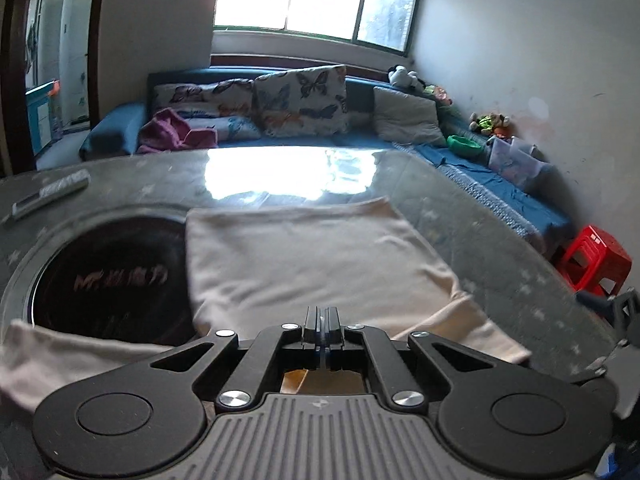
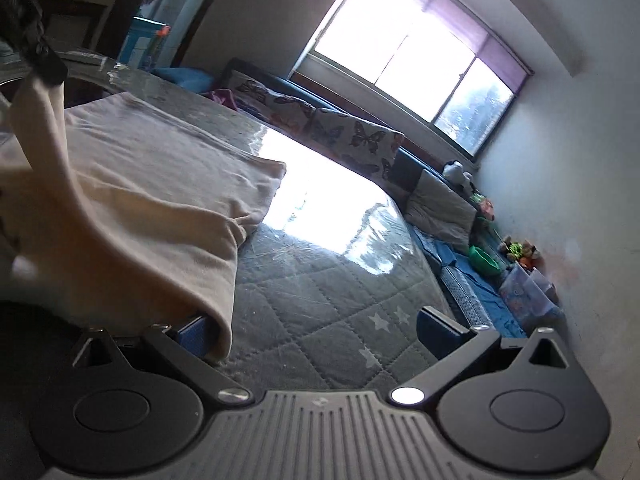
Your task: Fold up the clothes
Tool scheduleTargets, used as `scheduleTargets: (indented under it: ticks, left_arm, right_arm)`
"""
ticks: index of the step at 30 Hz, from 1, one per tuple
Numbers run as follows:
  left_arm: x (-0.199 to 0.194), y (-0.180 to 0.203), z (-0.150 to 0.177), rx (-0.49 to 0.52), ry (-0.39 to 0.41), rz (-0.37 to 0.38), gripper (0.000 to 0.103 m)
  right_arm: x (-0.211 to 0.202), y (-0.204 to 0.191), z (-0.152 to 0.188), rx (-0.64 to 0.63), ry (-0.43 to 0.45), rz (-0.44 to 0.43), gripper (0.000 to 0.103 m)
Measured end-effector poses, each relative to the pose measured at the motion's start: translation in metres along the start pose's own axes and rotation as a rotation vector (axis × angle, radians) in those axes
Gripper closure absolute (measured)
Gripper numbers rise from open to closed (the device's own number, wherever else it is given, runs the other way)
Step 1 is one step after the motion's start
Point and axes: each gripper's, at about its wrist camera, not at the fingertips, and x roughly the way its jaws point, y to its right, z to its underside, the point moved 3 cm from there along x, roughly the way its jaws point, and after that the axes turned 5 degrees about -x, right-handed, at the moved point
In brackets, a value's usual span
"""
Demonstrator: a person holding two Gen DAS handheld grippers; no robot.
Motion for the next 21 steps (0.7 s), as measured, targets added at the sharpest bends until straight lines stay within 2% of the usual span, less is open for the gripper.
scheduleTargets:
  ticks: [7,11,14,17,19,21]
  left_arm:
    - [-0.006,-0.006,0.026,-0.004,-0.040,0.010,0.100]
    - [-0.014,-0.007,0.033,0.003,-0.049,0.031,0.098]
    - [-0.019,-0.010,0.035,-0.009,-0.057,0.040,0.095]
    - [-0.026,-0.010,0.033,-0.016,-0.040,0.038,0.087]
    - [-0.028,-0.012,0.029,-0.025,-0.025,0.029,0.069]
    - [-0.025,-0.014,0.027,-0.034,-0.024,0.016,0.066]
  right_arm:
    - [-0.021,0.014,0.012,0.007,-0.007,-0.150,0.000]
    - [-0.028,0.033,0.003,0.091,0.012,-0.253,0.000]
    - [-0.024,0.044,-0.009,0.146,0.026,-0.291,0.000]
    - [-0.015,0.050,-0.020,0.199,0.032,-0.344,0.000]
    - [-0.010,0.052,-0.025,0.221,0.034,-0.370,0.000]
    - [-0.005,0.052,-0.028,0.236,0.037,-0.389,0.000]
